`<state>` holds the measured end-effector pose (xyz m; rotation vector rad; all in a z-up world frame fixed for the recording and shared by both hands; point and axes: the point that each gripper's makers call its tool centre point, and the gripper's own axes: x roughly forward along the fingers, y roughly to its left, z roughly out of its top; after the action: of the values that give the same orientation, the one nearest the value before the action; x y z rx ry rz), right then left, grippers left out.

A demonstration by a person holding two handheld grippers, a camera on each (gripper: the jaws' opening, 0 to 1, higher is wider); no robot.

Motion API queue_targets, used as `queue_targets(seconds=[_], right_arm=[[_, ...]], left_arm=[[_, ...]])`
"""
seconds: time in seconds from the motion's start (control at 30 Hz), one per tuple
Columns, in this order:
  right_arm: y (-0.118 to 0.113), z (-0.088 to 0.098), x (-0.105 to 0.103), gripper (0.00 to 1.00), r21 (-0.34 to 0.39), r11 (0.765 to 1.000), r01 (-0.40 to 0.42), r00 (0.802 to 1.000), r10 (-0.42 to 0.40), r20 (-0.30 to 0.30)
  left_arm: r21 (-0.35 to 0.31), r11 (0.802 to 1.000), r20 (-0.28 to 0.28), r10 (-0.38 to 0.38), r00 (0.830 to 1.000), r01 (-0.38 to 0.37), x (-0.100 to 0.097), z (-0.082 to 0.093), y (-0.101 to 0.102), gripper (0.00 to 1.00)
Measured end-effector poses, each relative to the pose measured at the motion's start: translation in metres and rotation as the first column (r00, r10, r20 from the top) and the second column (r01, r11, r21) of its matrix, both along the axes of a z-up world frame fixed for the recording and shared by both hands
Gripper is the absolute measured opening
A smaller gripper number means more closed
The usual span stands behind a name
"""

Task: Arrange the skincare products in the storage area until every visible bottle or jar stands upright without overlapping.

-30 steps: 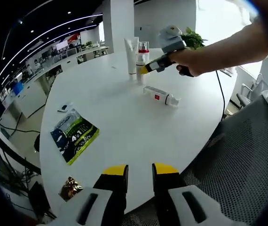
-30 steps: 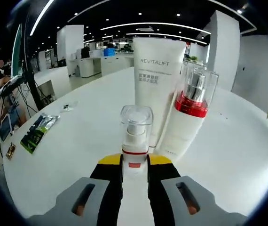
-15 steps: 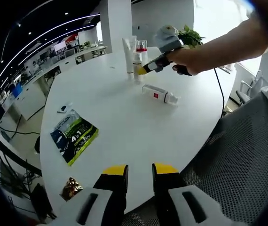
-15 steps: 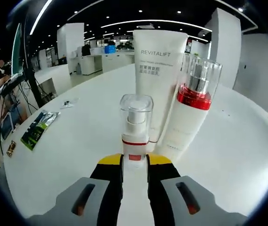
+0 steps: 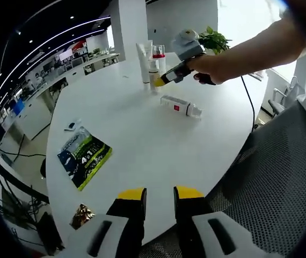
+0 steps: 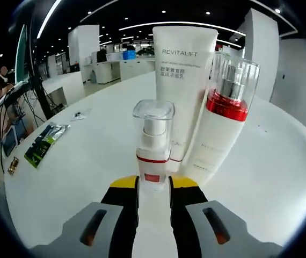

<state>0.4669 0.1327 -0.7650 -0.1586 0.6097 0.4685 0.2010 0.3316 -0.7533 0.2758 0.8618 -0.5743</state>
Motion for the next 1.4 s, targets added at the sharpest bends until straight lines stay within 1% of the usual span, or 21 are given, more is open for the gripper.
queue_targets(seconds=[0.07, 0.1, 0.13, 0.17, 0.23, 0.27, 0.3, 0.33, 0.43, 0.57, 0.7, 0.8, 0.83, 0.87, 0.93, 1.1, 1.4], right_arm=[[0.003, -0.001, -0.001, 0.2, 0.028, 1.0, -0.007, 1.0, 0.007, -0.016], [0.001, 0.0, 0.001, 0.18, 0.02, 1.0, -0.004, 1.0, 0.005, -0.002], [-0.002, -0.002, 0.002, 0.17, 0.023, 1.0, 0.014, 1.0, -0.014, -0.011], [-0.003, -0.003, 0.003, 0.17, 0.046, 0.998, 0.042, 0.999, -0.041, -0.023], [-0.007, -0.007, 0.005, 0.17, 0.096, 0.989, 0.116, 0.992, -0.11, -0.066], [-0.008, -0.005, 0.005, 0.17, 0.115, 0.981, 0.153, 0.987, -0.145, -0.075], [-0.008, -0.005, 0.005, 0.17, 0.131, 0.976, 0.172, 0.983, -0.162, -0.087], [-0.006, -0.002, 0.004, 0.17, 0.142, 0.973, 0.182, 0.982, -0.171, -0.086], [-0.003, 0.001, 0.005, 0.18, 0.134, 0.974, 0.181, 0.982, -0.172, -0.073], [-0.006, 0.001, 0.007, 0.18, 0.135, 0.966, 0.218, 0.975, -0.211, -0.07], [-0.01, 0.0, 0.01, 0.17, 0.102, 0.965, 0.242, 0.97, -0.237, -0.059], [-0.01, -0.004, 0.011, 0.16, 0.081, 0.966, 0.247, 0.968, -0.242, -0.063], [-0.01, -0.005, 0.011, 0.16, 0.085, 0.965, 0.25, 0.967, -0.244, -0.069], [-0.007, -0.006, 0.011, 0.16, 0.085, 0.966, 0.243, 0.969, -0.237, -0.073], [-0.005, -0.006, 0.012, 0.15, 0.065, 0.973, 0.22, 0.974, -0.217, -0.061], [-0.004, -0.006, 0.01, 0.16, 0.085, 0.97, 0.227, 0.973, -0.222, -0.07], [-0.007, -0.004, 0.008, 0.16, 0.09, 0.97, 0.228, 0.973, -0.222, -0.07]], left_arm=[[0.011, 1.0, 0.003, -0.005, 1.0, 0.005, 0.0, -0.001, 0.001, 0.21], [0.011, 1.0, 0.004, -0.006, 1.0, 0.006, 0.0, -0.001, 0.001, 0.21], [0.01, 1.0, 0.004, -0.005, 1.0, 0.005, 0.0, 0.0, 0.001, 0.21], [0.009, 1.0, 0.005, -0.004, 1.0, 0.004, 0.0, 0.0, 0.001, 0.21], [0.008, 1.0, 0.004, -0.004, 1.0, 0.004, 0.0, 0.0, 0.001, 0.21], [0.014, 1.0, 0.002, -0.006, 1.0, 0.006, 0.0, -0.001, 0.001, 0.21], [0.017, 1.0, 0.002, -0.008, 1.0, 0.008, 0.0, -0.002, 0.001, 0.21], [0.018, 1.0, 0.003, -0.009, 1.0, 0.009, 0.0, -0.001, 0.001, 0.21], [0.02, 1.0, 0.002, -0.009, 1.0, 0.009, 0.0, -0.002, 0.002, 0.2], [0.025, 1.0, 0.0, -0.008, 1.0, 0.008, -0.001, -0.003, 0.002, 0.2], [0.027, 1.0, 0.002, -0.007, 1.0, 0.007, -0.001, -0.002, 0.003, 0.2], [0.04, 0.999, 0.006, -0.012, 1.0, 0.012, 0.0, -0.002, 0.004, 0.19], [0.038, 0.999, 0.004, -0.012, 1.0, 0.012, -0.001, -0.003, 0.004, 0.18], [0.039, 0.999, 0.004, -0.013, 1.0, 0.013, -0.001, -0.003, 0.004, 0.18], [0.042, 0.999, 0.004, -0.013, 1.0, 0.013, -0.001, -0.003, 0.004, 0.18], [0.043, 0.999, 0.006, -0.01, 1.0, 0.009, -0.001, -0.003, 0.005, 0.18], [0.047, 0.999, 0.002, -0.013, 1.0, 0.012, -0.002, -0.003, 0.005, 0.18]])
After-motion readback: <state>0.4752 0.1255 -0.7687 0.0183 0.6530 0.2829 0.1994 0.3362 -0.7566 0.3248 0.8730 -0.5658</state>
